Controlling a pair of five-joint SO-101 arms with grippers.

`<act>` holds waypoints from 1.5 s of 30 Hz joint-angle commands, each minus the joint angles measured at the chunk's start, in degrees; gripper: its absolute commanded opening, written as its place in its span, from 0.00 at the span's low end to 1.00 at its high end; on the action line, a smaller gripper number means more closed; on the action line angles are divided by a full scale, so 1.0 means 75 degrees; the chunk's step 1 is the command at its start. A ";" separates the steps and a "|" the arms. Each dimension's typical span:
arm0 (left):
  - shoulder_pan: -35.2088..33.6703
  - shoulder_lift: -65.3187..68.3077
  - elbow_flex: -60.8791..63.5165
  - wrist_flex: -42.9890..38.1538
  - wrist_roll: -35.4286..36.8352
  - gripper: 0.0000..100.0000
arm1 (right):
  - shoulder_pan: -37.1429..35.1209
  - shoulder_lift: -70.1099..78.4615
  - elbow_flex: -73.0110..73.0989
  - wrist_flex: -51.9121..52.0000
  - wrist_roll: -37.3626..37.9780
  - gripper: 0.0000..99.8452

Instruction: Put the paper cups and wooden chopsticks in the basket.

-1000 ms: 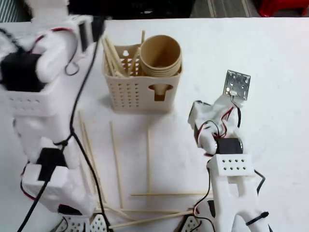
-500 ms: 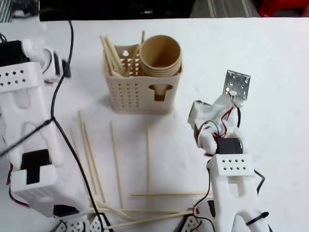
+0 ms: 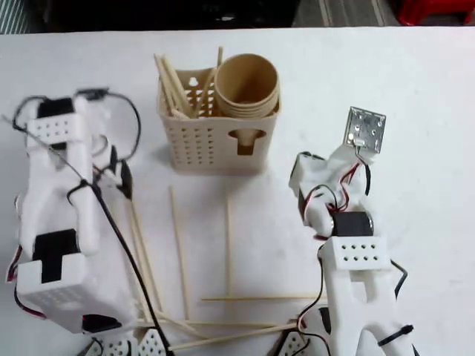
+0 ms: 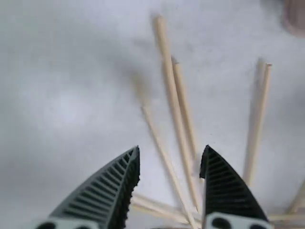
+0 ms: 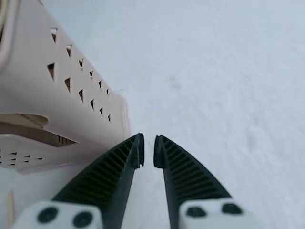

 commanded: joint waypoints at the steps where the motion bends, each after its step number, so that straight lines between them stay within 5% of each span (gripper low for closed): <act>1: 0.0064 -0.0229 0.1067 -0.1219 0.0129 0.21 | 0.0029 -0.0135 -0.0047 -0.0123 -0.0035 0.05; 13: 0.0311 -0.0217 0.2966 -0.4161 0.1348 0.21 | 0.0029 -0.0135 -0.0047 -0.0111 -0.0035 0.05; 21: 0.0885 -0.0217 0.3048 -0.4161 0.1571 0.21 | 0.0029 -0.0135 -0.0047 -0.0100 -0.0035 0.05; 29: 0.1553 -0.0217 0.3001 -0.4232 0.1571 0.03 | 0.0053 -0.0135 -0.0047 -0.0088 -0.0035 0.05; 38: 0.1788 -0.0287 0.2884 -0.4149 0.1559 0.02 | 0.0041 -0.0135 -0.0047 -0.0076 -0.0035 0.05; 45: 0.1776 -0.0287 0.0973 -0.2239 0.1524 0.02 | 0.0041 -0.0135 -0.0047 -0.0076 -0.0035 0.05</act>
